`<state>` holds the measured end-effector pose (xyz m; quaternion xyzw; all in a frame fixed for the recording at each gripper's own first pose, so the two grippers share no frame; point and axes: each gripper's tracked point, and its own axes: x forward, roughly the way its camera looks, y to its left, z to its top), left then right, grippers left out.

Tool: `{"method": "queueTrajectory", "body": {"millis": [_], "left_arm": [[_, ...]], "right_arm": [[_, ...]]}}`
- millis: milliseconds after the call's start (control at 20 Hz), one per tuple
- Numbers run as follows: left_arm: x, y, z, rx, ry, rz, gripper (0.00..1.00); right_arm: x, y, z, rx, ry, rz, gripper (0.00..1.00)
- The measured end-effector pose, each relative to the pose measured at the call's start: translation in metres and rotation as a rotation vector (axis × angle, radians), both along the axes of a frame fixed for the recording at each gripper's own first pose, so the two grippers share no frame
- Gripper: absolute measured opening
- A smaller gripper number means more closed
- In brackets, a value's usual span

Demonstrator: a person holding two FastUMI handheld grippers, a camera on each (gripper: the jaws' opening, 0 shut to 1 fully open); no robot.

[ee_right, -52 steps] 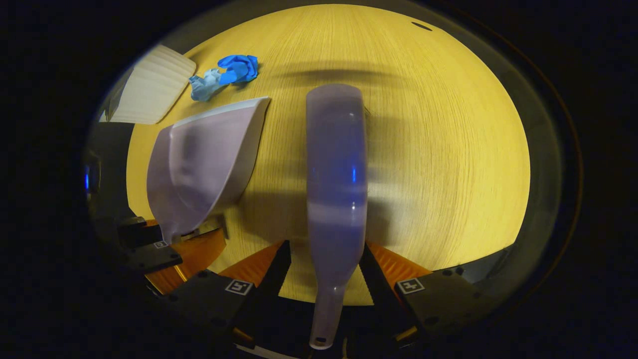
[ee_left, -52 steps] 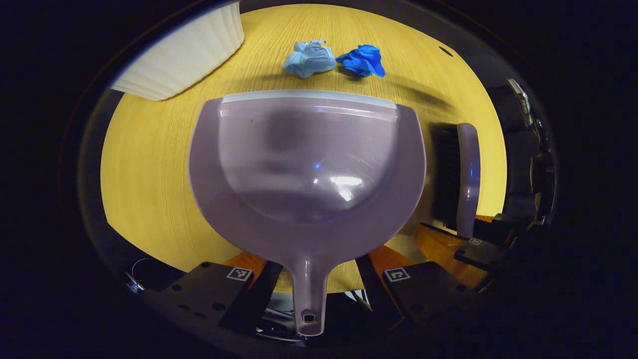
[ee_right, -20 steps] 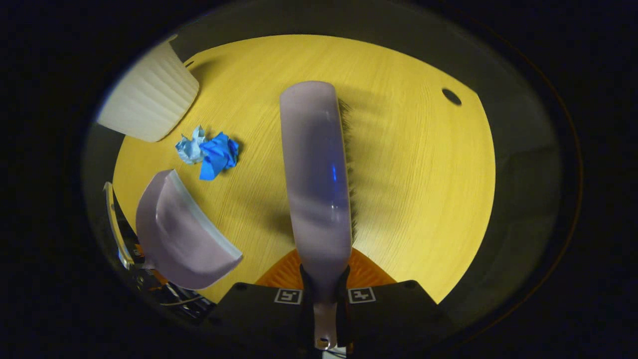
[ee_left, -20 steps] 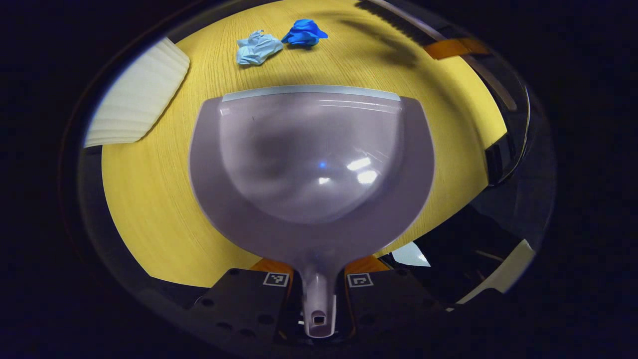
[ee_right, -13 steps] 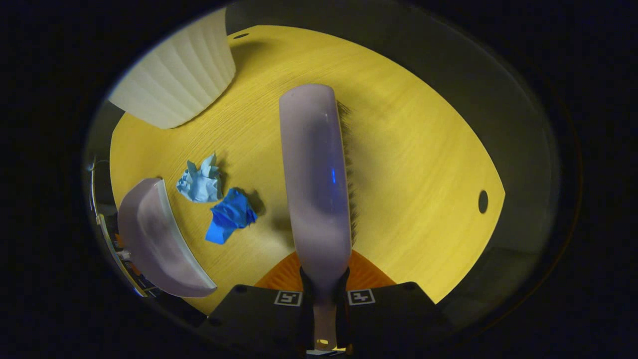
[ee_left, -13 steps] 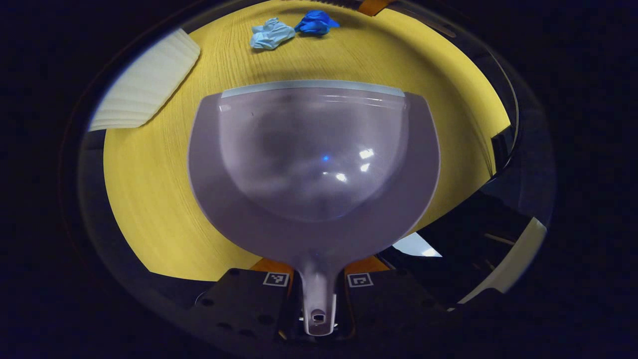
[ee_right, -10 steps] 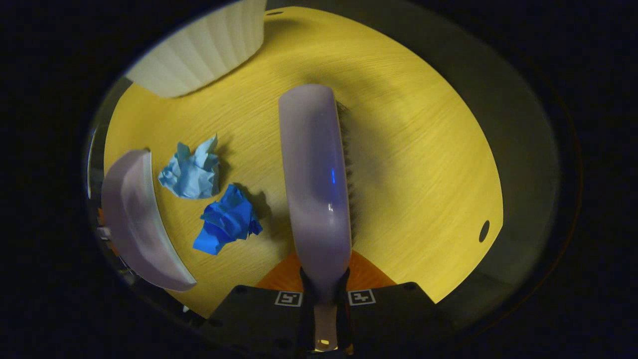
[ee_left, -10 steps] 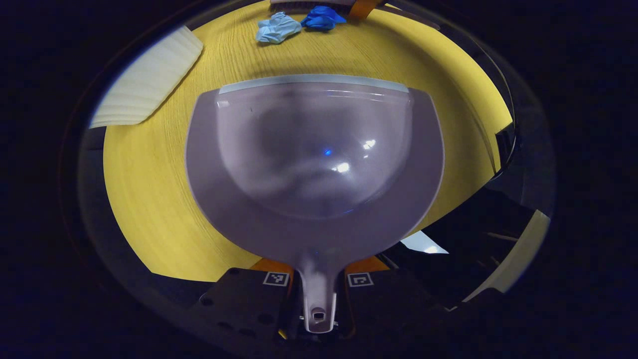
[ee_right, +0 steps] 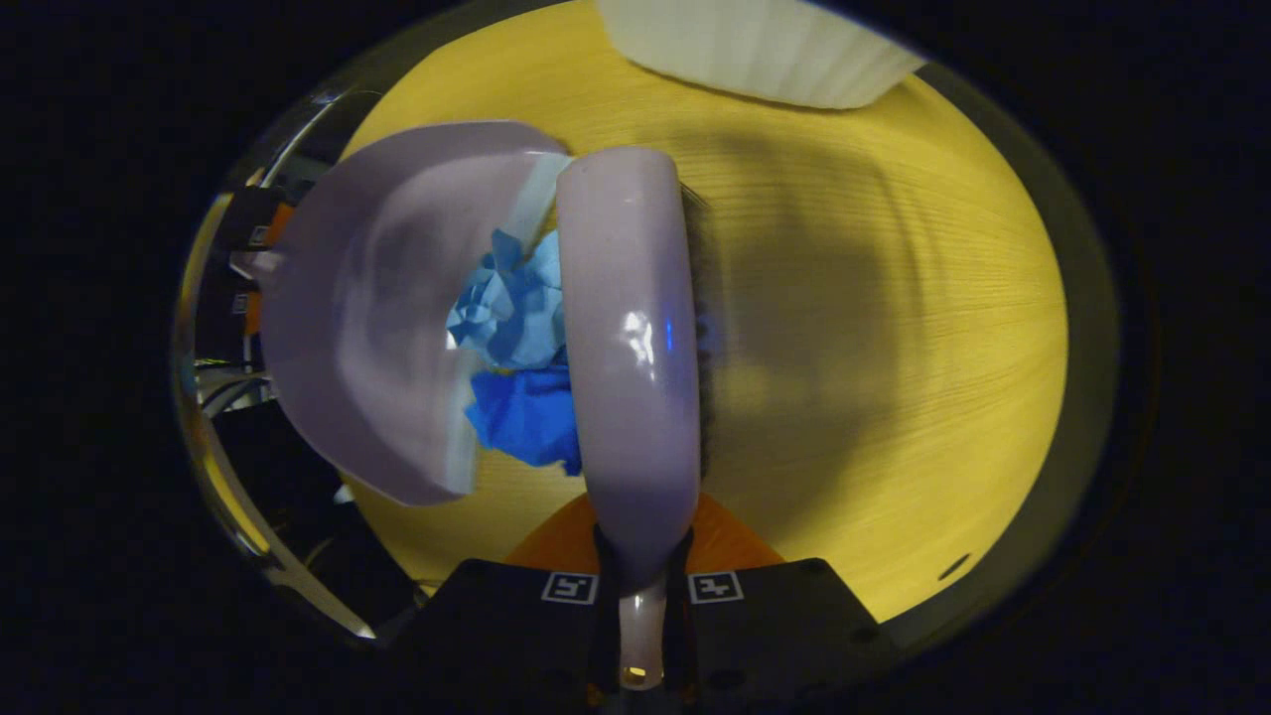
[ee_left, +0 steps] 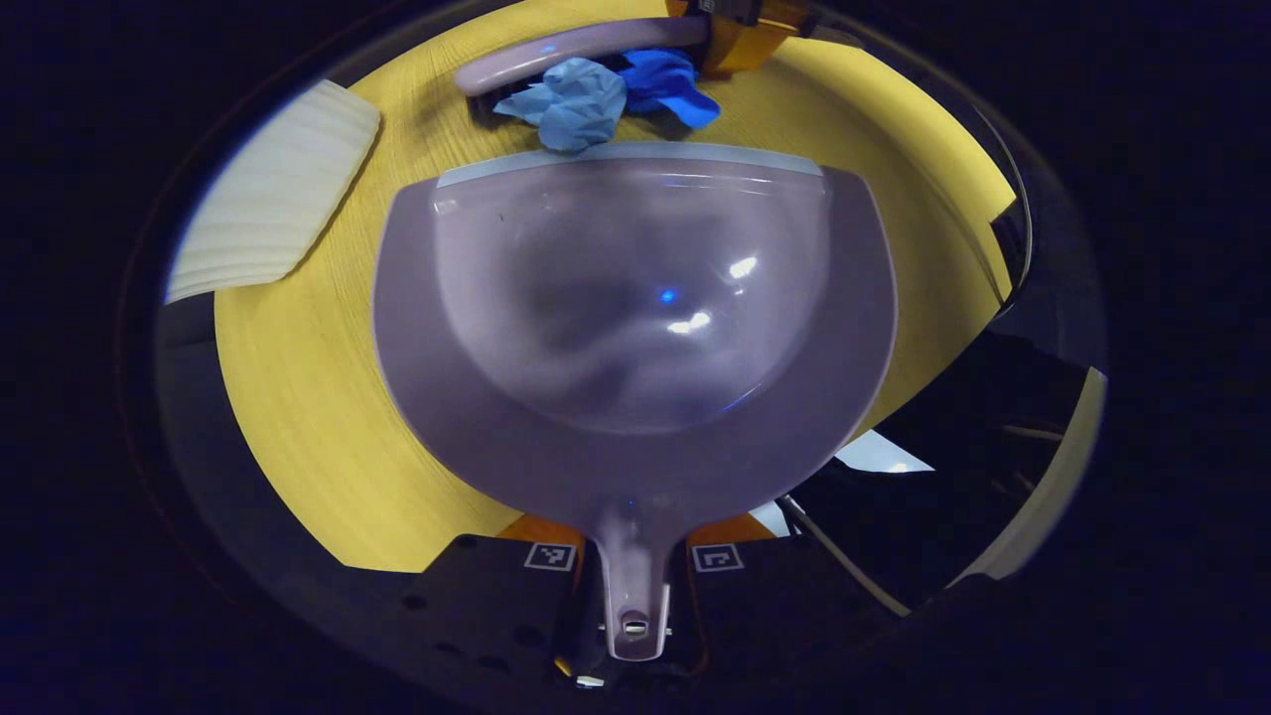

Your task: Pick up the small broom and dustpan from the desktop, sweep the trash into the dustpan with the broom, and then empty the trash into the garbage bin.

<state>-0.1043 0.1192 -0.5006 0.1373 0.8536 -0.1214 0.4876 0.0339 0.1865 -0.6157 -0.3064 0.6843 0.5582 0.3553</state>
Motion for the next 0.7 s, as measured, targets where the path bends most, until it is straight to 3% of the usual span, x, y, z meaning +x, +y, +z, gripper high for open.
{"method": "queueTrajectory", "body": {"millis": [100,250,300,450,500,700], "left_arm": [[-0.002,0.001,0.002,0.002,0.007,-0.012,0.26],[-0.014,0.002,0.002,0.002,0.014,-0.031,0.26],[-0.016,0.001,0.002,-0.001,0.003,-0.033,0.26],[-0.016,-0.011,0.006,-0.013,-0.063,-0.021,0.26],[-0.012,-0.010,0.007,-0.017,-0.094,-0.013,0.26],[0.009,-0.022,0.011,-0.044,-0.271,0.089,0.26]], "right_arm": [[-0.029,0.007,0.010,0.009,0.145,-0.079,0.18],[-0.058,0.023,0.028,0.020,0.309,-0.274,0.18],[-0.047,0.029,0.030,0.025,0.315,-0.324,0.18],[-0.028,0.015,0.031,0.070,0.236,-0.450,0.18],[-0.017,0.011,0.035,0.090,0.208,-0.530,0.18],[0.013,-0.040,0.045,0.121,-0.117,-0.791,0.18]]}}
